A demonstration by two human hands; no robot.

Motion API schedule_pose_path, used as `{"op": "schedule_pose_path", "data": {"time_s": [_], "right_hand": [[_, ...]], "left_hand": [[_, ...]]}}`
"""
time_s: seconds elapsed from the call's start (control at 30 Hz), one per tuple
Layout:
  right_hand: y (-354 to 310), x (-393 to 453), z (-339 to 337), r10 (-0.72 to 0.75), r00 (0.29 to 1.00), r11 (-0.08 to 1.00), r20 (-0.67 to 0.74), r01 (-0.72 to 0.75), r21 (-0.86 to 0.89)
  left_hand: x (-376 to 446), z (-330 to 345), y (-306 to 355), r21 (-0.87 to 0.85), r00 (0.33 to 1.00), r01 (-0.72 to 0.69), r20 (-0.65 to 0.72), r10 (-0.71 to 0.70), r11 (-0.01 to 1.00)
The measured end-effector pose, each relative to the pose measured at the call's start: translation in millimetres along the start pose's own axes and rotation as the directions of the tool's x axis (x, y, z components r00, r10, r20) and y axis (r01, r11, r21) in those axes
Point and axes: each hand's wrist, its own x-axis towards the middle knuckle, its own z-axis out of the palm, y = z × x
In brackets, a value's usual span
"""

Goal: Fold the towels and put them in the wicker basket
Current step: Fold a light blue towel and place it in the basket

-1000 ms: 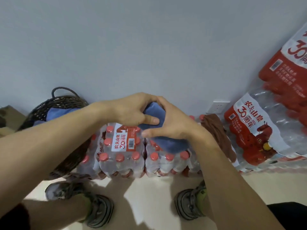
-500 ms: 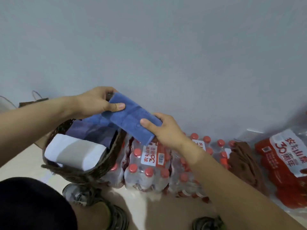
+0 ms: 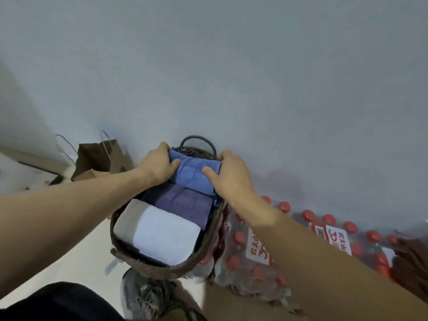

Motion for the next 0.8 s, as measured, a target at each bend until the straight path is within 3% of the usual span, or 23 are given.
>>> {"op": "schedule_pose_path", "data": {"time_s": [0.07,0.13,0.2,0.27,0.4,0.5,0.6,0.63,0.7,0.77,0.8], "right_hand": [[-3.9,-0.9,-1.2,-0.18,0.98,0.961,-0.087,0.156,-0.227],[-8.9,3.1,-5.8,-0.295,0.954,0.936,-0.047,0.279,-0.213],[-12.0,10.4,-4.5,-0.301,0.94,0.928,0.16,0.327,-0.179],[-13.0,16.5,1.1,-0.257,0.912,0.897,0.319,0.348,-0.271],[-11.7,18.6,10.7,-0.265,0.904,0.868,0.334,0.375,-0.326],[-13.1,17.9,10.5,-0.271,0.891,0.839,0.363,0.404,-0.365],[-15.2,18.9,8.0,-0.29,0.878,0.81,0.381,0.438,-0.391],[-16.5,19.1,6.8,-0.298,0.869,0.794,0.394,0.455,-0.402],[-19.7,20.9,1.9,-0.308,0.848,0.763,0.432,0.491,-0.42],[-21.4,24.2,-3.6,-0.306,0.835,0.772,0.458,0.499,-0.395],[-20.9,25.0,-5.1,-0.309,0.834,0.788,0.457,0.494,-0.369]], "left_hand": [[-0.1,5.2,-0.1,0.043,1.0,-0.025,-0.013,0.026,0.999],[-0.8,5.1,0.2,0.054,0.999,-0.037,-0.031,0.038,0.998],[-2.7,3.4,1.8,0.057,0.998,-0.046,-0.05,0.049,0.997],[-4.9,2.9,4.3,0.076,0.997,-0.04,-0.057,0.044,0.996],[-15.2,1.8,-0.4,0.145,0.998,-0.004,0.062,-0.005,0.989],[-28.5,-7.1,-11.9,0.255,0.965,-0.062,0.264,-0.008,0.965],[-37.1,-19.5,-13.6,0.392,0.948,-0.124,0.317,-0.007,0.911],[-38.9,-22.7,-9.3,0.451,0.959,-0.164,0.281,0.035,0.877],[-37.9,-21.5,0.6,0.495,0.942,-0.336,0.156,0.299,0.801],[-37.5,-12.7,7.3,0.407,0.811,-0.569,0.133,0.57,0.715],[-38.0,-7.3,8.0,0.351,0.777,-0.625,0.194,0.599,0.697]]}}
